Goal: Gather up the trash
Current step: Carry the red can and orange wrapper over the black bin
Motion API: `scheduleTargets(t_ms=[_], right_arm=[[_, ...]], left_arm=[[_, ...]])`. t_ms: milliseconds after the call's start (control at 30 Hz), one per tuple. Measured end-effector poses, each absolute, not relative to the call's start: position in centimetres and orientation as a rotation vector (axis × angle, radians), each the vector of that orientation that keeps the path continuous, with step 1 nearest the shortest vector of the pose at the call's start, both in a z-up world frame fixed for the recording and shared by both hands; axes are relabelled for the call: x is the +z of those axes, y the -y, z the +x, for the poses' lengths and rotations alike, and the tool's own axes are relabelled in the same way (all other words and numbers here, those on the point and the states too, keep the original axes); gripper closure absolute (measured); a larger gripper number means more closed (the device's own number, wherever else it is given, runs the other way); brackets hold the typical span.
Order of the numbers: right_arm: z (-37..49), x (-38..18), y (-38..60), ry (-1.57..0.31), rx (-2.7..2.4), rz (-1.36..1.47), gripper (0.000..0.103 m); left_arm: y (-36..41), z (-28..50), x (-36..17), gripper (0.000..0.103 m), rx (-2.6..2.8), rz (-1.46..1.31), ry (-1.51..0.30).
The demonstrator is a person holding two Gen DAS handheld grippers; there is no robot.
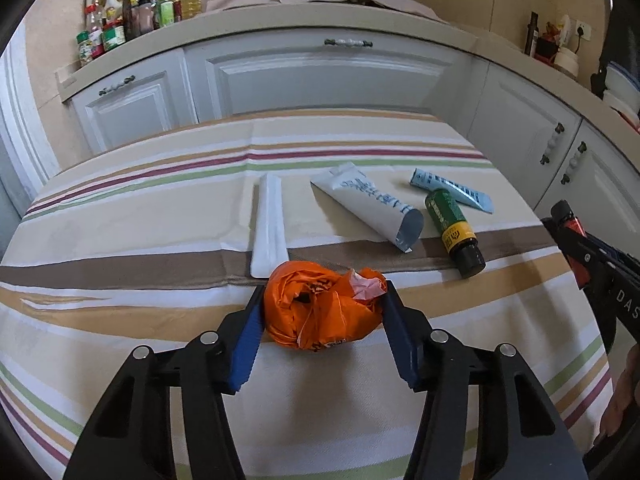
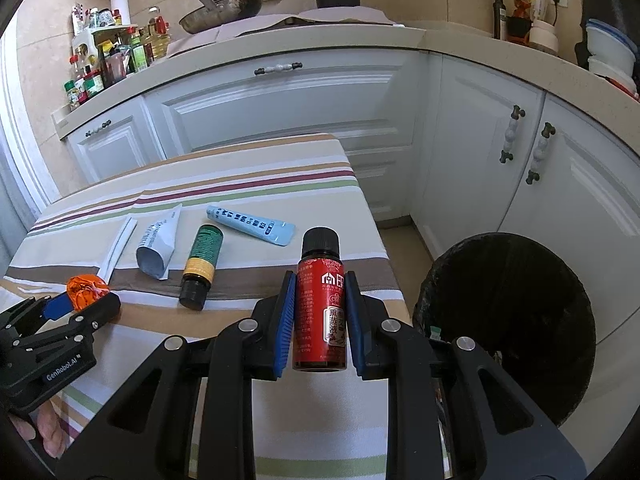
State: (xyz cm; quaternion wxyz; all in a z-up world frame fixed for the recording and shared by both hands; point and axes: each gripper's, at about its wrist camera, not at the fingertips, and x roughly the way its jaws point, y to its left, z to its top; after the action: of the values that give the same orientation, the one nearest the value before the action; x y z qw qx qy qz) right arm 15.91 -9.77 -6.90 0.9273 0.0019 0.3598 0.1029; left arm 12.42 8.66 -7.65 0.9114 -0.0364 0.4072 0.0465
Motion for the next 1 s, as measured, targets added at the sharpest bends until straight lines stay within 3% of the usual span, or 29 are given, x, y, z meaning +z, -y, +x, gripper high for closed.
scheduleTargets(t_ms=[1000], right_arm=[[7.4,-1.9,15.6,-0.567,0.115,0.039,0.080]], left_arm=[[-1.2,6.9,-0.8,0.048,-0.042,-0.011,-0.594]])
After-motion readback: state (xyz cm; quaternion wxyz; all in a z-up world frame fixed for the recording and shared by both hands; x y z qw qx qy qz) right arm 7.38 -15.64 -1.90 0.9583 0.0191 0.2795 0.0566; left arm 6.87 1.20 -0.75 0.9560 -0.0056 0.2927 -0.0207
